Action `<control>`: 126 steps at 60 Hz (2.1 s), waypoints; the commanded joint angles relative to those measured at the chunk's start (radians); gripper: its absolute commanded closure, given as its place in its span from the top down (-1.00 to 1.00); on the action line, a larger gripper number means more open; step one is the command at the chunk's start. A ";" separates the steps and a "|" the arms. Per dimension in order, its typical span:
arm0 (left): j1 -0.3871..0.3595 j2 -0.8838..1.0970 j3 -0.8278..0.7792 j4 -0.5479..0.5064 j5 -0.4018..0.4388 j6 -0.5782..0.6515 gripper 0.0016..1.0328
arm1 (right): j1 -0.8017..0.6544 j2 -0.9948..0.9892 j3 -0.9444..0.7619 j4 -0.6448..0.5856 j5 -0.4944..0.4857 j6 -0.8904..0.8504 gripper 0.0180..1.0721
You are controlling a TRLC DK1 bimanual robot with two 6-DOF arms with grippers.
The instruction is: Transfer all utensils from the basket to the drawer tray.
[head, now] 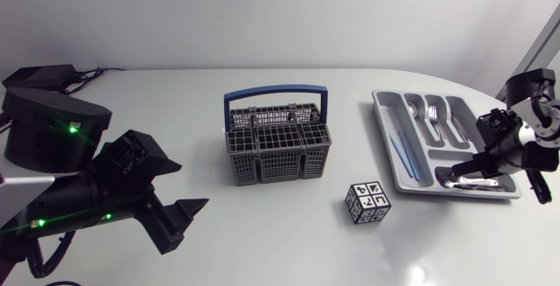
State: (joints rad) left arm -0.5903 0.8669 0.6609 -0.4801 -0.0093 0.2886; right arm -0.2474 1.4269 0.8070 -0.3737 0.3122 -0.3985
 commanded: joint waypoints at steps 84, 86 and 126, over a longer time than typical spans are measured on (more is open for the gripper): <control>0.101 0.583 0.229 0.235 -0.006 -0.071 0.82 | 0.565 0.190 0.273 -0.010 -0.357 0.418 -0.35; 0.103 0.600 0.233 0.244 -0.008 -0.071 0.82 | 0.565 0.210 0.284 0.006 -0.357 0.426 -0.47; 0.211 0.713 0.259 0.322 -0.006 -0.057 0.82 | 0.688 0.282 0.293 0.033 -0.357 0.480 -0.51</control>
State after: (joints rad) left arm -0.3893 1.5524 0.8932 -0.1635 -0.0097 0.2359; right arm 0.4149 1.7042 1.1194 -0.3401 -0.0406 0.0525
